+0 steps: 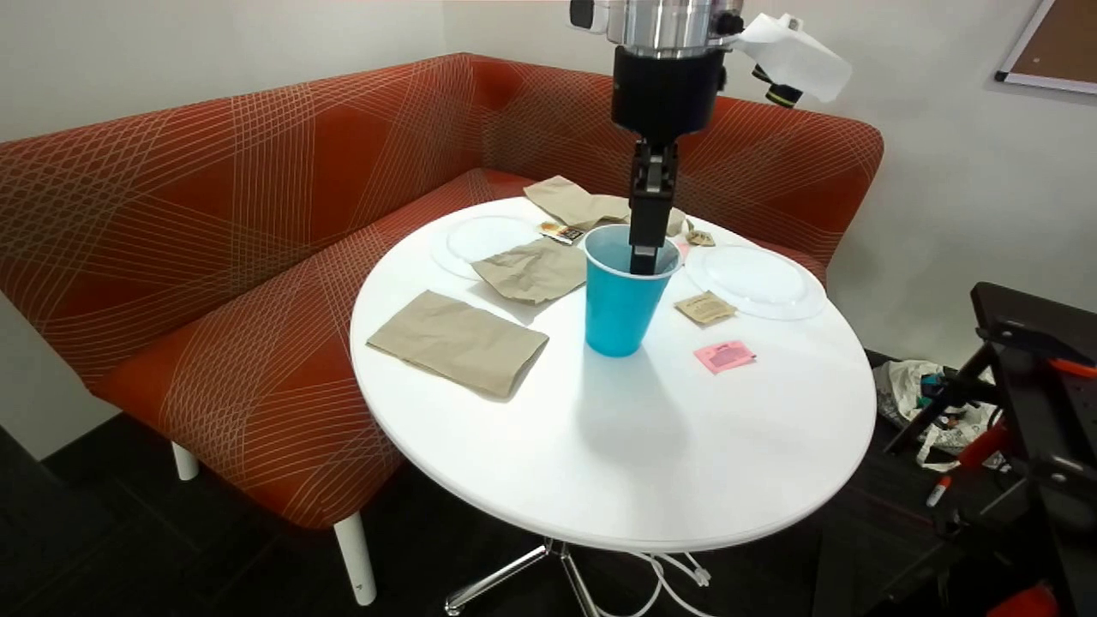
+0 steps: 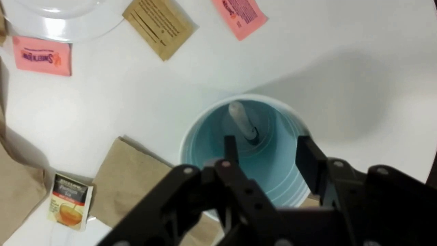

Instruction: Remove the marker from the cup and place it on the table

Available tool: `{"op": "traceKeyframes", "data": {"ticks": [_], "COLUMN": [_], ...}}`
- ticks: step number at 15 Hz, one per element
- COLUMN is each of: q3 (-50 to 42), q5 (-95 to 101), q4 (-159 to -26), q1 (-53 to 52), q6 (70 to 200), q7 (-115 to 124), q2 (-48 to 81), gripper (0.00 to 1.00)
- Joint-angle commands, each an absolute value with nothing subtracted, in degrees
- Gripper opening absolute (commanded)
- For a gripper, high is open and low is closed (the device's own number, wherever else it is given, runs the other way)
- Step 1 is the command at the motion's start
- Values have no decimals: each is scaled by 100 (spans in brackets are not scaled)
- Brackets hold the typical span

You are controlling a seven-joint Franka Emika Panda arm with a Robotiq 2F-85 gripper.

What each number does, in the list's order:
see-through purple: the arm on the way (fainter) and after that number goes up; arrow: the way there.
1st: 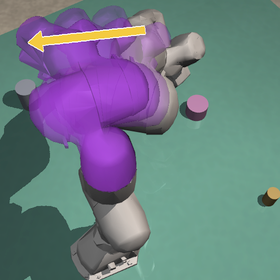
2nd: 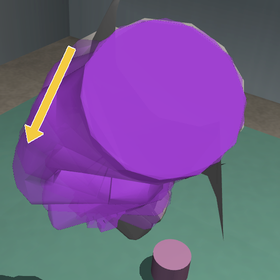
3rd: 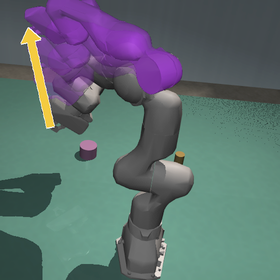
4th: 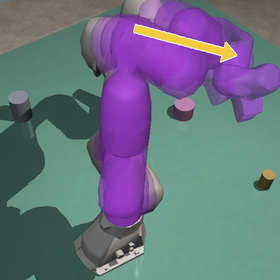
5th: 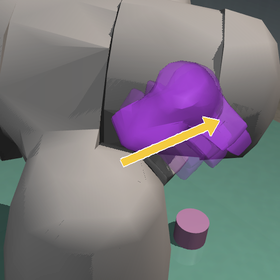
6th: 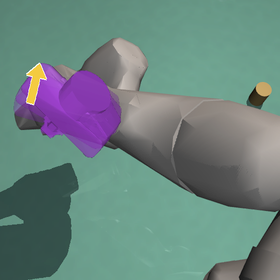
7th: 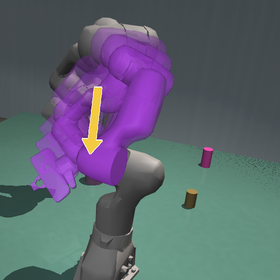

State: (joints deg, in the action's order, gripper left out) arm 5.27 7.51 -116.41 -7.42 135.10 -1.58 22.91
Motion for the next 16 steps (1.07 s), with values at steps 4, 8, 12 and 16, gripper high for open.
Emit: {"op": "traceKeyframes", "data": {"ticks": [4,8,12,16], "q3": [442,409,371,354], "q5": [726,711,723,718], "q4": [-11532,-11494,-11407,-11333], "q1": [-789,-789,-805,-806], "q6": [13484,13417,13319,13279], "q7": [199,289,414,439], "q2": [2460,2544,2658,2730], "gripper": [50,49,41,8]}}
